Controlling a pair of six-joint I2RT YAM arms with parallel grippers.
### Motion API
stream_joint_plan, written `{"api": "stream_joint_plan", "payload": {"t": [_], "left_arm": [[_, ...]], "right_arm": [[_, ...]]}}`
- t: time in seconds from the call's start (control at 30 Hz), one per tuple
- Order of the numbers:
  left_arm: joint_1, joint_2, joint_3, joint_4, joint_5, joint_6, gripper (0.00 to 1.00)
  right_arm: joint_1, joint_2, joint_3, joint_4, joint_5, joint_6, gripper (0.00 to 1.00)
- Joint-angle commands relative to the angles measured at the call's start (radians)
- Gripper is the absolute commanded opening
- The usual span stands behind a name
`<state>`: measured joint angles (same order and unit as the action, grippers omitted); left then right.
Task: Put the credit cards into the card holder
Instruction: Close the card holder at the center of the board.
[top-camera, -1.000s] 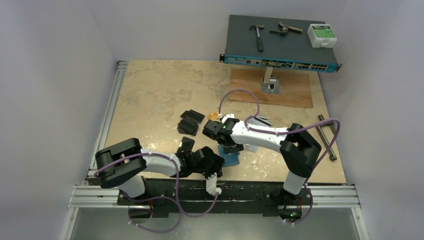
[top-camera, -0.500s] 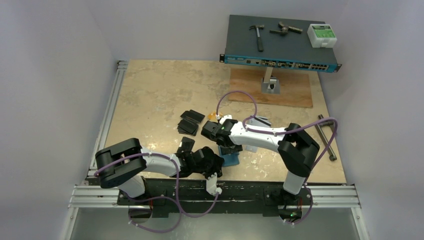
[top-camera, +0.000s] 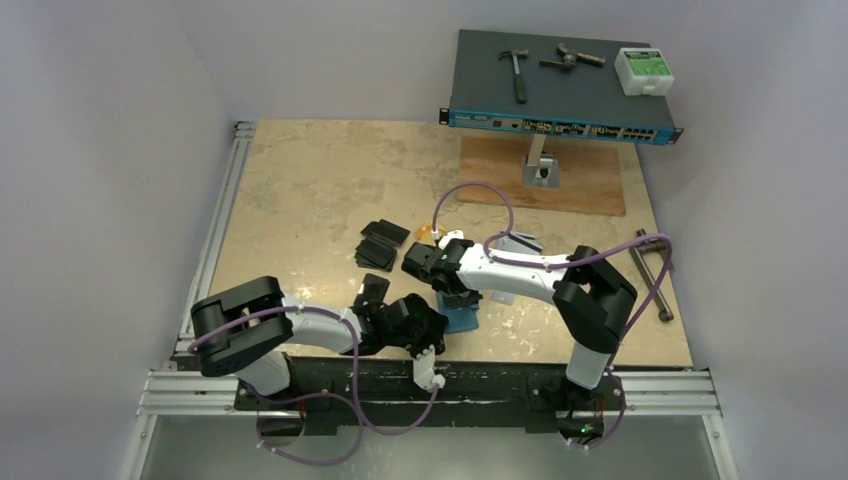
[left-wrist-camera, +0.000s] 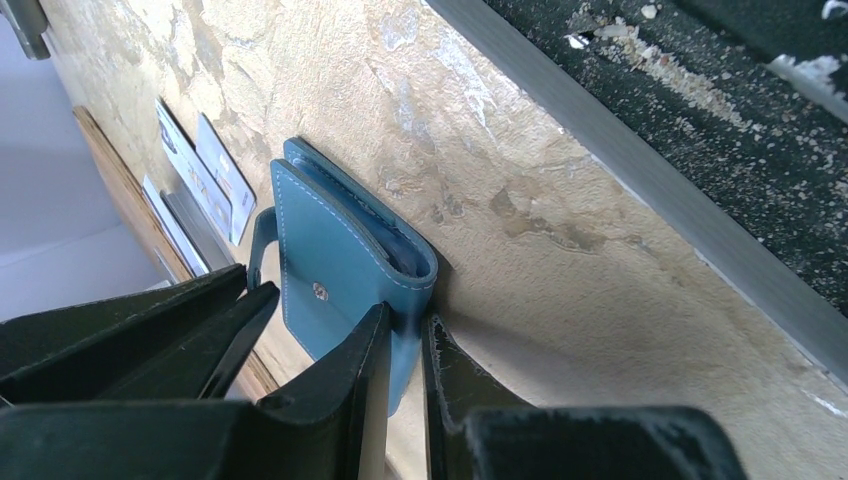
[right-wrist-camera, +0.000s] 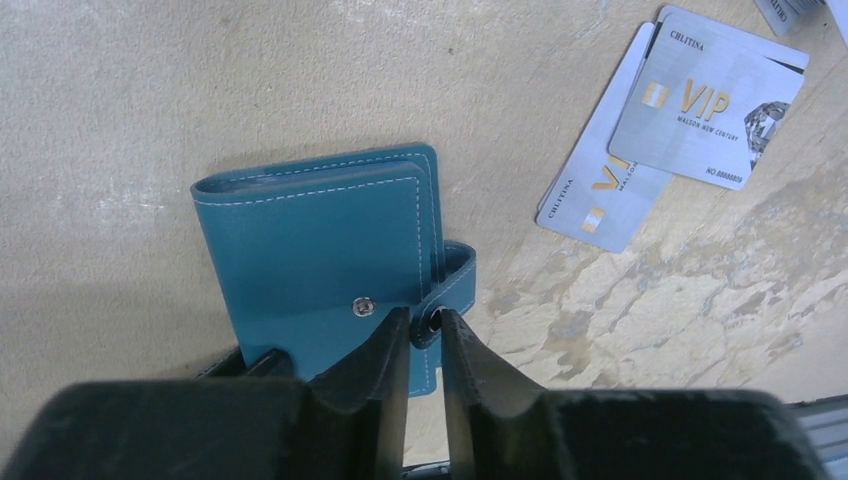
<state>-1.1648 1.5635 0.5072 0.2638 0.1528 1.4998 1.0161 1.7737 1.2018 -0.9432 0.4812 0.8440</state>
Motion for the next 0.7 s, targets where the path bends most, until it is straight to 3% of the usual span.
{"api": "stream_joint_plan", "payload": {"t": [0.0, 0.23, 0.67], "left_arm": [[-0.006, 0.041, -0.035, -0.235, 0.014, -0.073, 0.12], [-0.006, 0.043, -0.029, -0.24, 0.015, -0.07, 0.11], [-0.012, 0.05, -0.025, -0.252, 0.015, -0.075, 0.09]], "right_arm": [[0.005, -0.027, 0.01, -0.014, 0.049, 0.017, 0.12], [0.005, -0.053, 0.008, -0.033, 0.06, 0.029, 0.0], [-0.013, -0.094, -0.056, 0.085, -0.04, 0.007, 0.0]]}}
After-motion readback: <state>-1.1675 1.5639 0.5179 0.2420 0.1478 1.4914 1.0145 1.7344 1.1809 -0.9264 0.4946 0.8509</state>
